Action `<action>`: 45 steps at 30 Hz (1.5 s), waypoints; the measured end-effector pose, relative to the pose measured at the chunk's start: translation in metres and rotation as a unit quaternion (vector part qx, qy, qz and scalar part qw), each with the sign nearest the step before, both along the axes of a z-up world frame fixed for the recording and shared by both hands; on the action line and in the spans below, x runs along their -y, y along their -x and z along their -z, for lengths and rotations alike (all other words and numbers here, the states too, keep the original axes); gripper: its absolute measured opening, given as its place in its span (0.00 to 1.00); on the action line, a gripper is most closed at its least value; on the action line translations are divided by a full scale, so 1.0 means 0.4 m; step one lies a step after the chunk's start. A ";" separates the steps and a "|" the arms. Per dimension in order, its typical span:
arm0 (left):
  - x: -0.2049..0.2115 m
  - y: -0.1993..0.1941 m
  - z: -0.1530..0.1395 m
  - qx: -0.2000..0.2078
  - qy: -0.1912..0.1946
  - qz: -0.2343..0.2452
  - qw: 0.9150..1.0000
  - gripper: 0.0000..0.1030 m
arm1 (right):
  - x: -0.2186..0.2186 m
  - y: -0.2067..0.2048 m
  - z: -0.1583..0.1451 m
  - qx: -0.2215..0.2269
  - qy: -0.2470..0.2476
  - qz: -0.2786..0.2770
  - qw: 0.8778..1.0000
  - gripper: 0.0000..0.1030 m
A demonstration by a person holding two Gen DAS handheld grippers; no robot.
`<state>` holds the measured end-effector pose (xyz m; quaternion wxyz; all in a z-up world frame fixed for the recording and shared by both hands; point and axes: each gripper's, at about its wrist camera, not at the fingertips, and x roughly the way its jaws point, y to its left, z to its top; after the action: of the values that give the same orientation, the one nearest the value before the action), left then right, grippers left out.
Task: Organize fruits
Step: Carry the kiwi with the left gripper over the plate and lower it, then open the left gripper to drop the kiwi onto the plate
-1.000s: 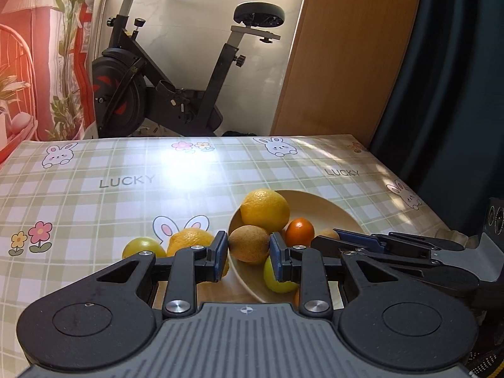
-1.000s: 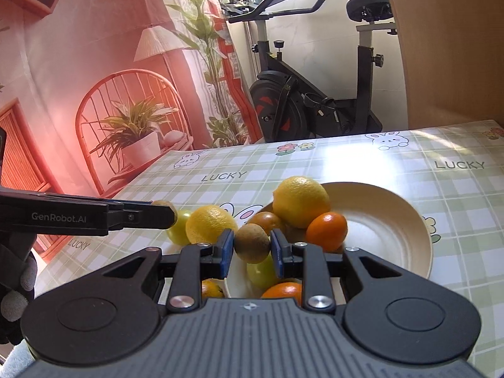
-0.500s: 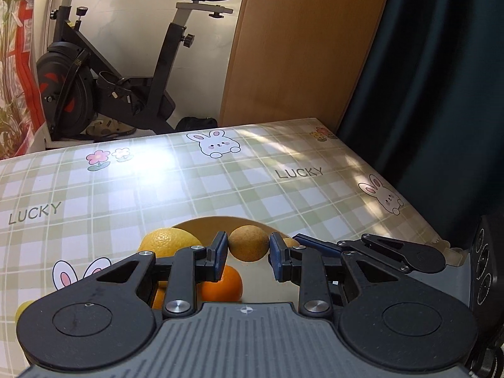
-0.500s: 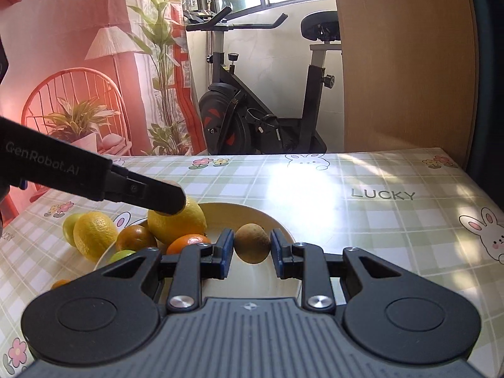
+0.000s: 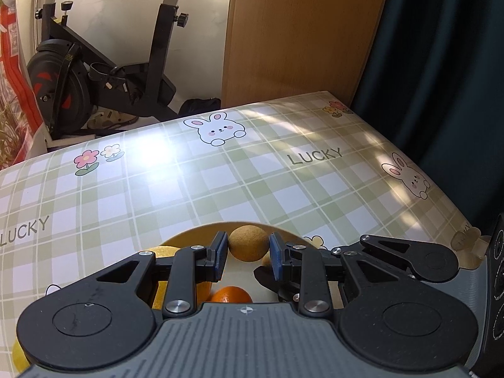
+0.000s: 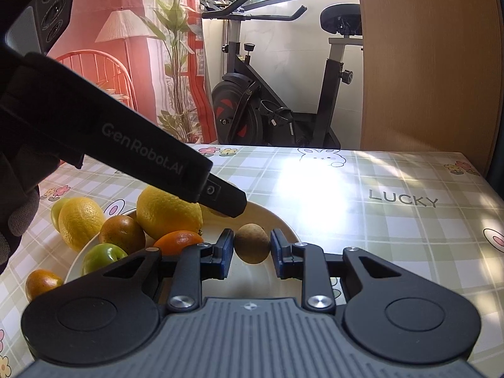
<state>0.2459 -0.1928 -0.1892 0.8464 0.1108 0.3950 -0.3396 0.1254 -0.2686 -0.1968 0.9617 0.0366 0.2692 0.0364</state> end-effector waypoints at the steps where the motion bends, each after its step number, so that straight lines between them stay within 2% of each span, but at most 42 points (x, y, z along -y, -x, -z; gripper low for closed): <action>1: 0.002 -0.003 0.003 -0.002 -0.003 -0.001 1.000 0.30 | -0.001 -0.006 0.002 -0.006 0.000 -0.001 1.000 0.27; 7: 0.007 -0.017 0.014 -0.015 -0.015 0.000 1.000 0.30 | -0.003 -0.034 0.008 -0.027 0.006 0.001 1.000 0.27; 15: 0.006 -0.031 0.028 -0.026 -0.018 -0.008 0.999 0.30 | -0.002 -0.041 0.008 -0.026 0.005 0.017 1.000 0.27; 27: 0.001 -0.034 0.019 -0.039 -0.002 -0.017 0.999 0.30 | -0.004 -0.035 0.008 -0.020 0.004 0.021 1.000 0.29; 34: -0.059 -0.010 -0.042 -0.013 0.030 -0.030 0.999 0.30 | 0.008 0.007 -0.001 0.020 -0.013 0.018 1.000 0.30; 41: -0.161 0.043 -0.084 0.005 0.079 -0.081 0.994 0.34 | 0.019 0.022 -0.010 0.036 -0.029 0.017 0.999 0.30; 45: -0.218 0.082 -0.090 0.019 0.086 -0.108 0.990 0.37 | 0.024 0.027 -0.012 0.039 -0.035 0.017 0.998 0.30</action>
<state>0.2129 -0.1056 -0.1532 0.8920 0.0006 0.3575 -0.2767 0.1148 -0.2781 -0.1919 0.9701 0.0737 0.2290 0.0309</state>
